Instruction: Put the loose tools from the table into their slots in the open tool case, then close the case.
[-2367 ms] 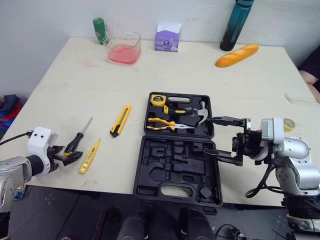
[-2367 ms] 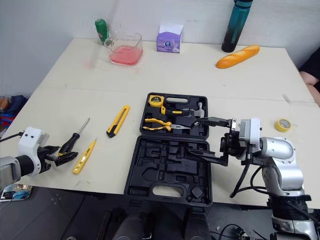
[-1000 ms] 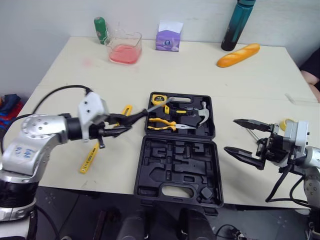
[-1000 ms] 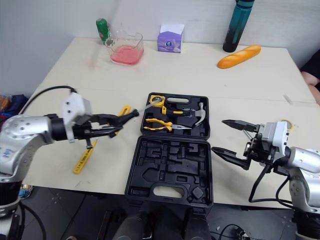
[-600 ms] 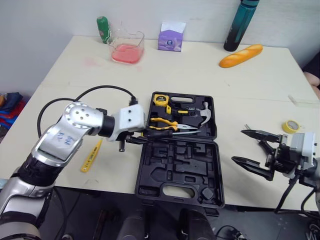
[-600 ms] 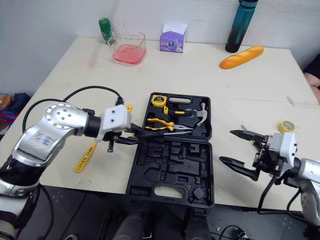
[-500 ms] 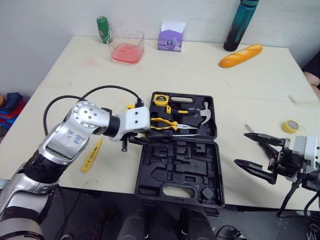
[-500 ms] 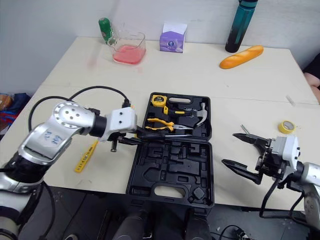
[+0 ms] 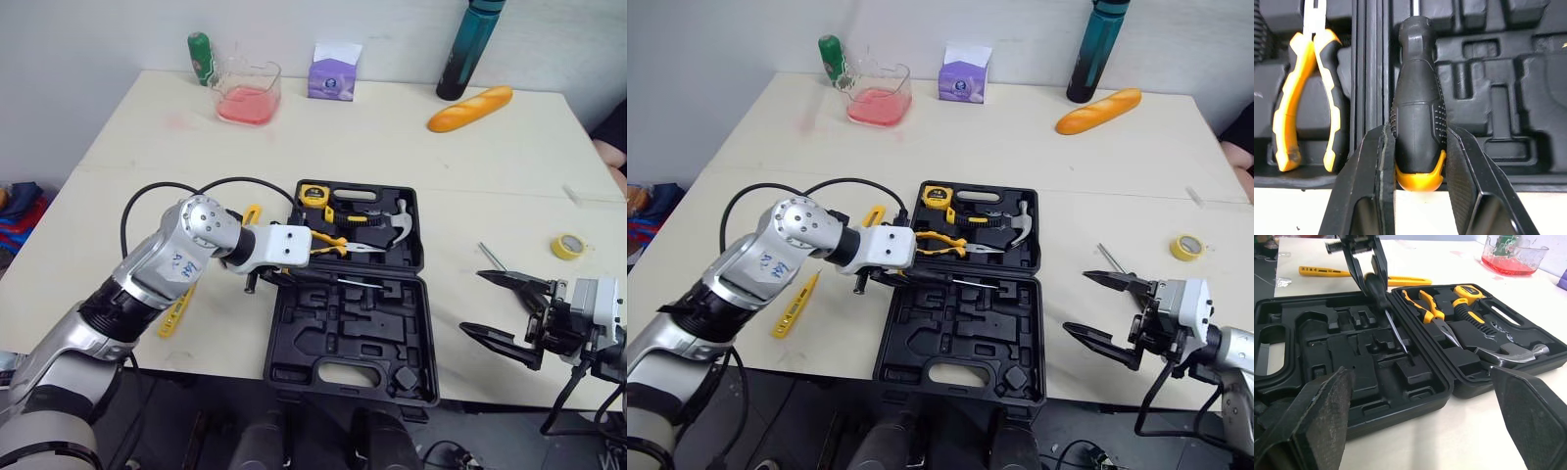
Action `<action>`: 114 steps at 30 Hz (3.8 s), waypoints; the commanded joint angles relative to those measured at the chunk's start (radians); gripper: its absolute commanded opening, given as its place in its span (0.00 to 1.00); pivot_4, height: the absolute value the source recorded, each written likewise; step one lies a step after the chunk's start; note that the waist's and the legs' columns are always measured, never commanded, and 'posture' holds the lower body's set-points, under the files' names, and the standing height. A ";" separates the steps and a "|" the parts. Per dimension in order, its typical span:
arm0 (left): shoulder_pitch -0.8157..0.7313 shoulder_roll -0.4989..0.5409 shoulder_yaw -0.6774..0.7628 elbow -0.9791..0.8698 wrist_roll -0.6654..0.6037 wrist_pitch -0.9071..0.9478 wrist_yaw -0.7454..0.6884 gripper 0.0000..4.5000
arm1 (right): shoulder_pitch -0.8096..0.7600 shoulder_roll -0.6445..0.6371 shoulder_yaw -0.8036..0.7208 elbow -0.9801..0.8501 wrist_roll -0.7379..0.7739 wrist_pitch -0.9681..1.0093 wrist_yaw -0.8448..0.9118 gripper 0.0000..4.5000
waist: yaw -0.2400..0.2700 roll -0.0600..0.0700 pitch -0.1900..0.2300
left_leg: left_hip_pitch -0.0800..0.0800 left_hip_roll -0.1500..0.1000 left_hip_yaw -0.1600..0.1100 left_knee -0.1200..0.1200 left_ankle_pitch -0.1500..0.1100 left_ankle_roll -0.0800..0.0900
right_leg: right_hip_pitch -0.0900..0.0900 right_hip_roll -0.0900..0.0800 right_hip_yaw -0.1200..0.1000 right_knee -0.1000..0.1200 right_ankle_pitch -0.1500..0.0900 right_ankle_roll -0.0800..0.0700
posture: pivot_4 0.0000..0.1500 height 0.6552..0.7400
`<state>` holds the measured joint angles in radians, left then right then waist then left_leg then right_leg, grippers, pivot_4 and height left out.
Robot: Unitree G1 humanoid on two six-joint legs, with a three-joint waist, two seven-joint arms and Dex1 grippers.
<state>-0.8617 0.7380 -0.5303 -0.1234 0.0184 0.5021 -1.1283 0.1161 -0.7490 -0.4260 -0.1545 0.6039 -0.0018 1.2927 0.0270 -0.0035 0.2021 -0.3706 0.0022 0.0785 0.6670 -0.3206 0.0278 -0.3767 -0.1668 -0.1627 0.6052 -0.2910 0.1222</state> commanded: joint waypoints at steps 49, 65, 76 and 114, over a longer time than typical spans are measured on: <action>0.040 -0.097 0.223 0.085 -0.081 -0.210 -0.113 0.70 | -0.017 -0.012 0.027 -0.158 0.007 0.055 -0.134 1.00 | -0.002 0.000 0.000 | 0.000 0.000 0.000 0.002 0.000 0.000 | 0.000 0.000 0.000 0.002 0.000 0.000 | 1.00 1.00; 0.162 -0.264 0.270 0.124 -0.195 -0.167 0.012 0.00 | 0.025 -0.004 0.000 -0.141 0.007 0.032 -0.142 1.00 | 0.000 0.000 0.000 | 0.000 0.000 -0.001 0.006 -0.001 0.002 | 0.001 -0.001 0.000 0.003 0.000 0.000 | 1.00 1.00; 0.203 -0.285 0.220 0.179 -0.140 -0.168 0.064 0.00 | 0.049 -0.003 -0.009 -0.116 -0.008 -0.005 -0.128 1.00 | -0.001 0.000 0.000 | 0.000 0.000 -0.001 0.006 -0.001 0.002 | 0.001 -0.001 0.001 0.003 0.000 0.000 | 1.00 1.00; 0.237 -0.302 0.082 0.308 -0.015 0.011 0.187 0.00 | 0.062 0.007 0.012 -0.095 -0.021 -0.035 -0.129 1.00 | 0.000 0.007 -0.031 | 0.018 0.006 -0.002 0.012 -0.015 0.004 | 0.022 0.001 0.007 -0.006 -0.001 0.000 | 1.00 1.00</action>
<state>-0.6761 0.4256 -0.4045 0.0949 -0.0557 0.4769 -0.9723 0.1773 -0.7476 -0.3981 -0.2422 0.5763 -0.0220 1.1674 0.0267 0.0032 0.1711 -0.3530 0.0079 0.0765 0.6790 -0.3354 0.0316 -0.3545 -0.1660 -0.1559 0.5986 -0.2916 0.1220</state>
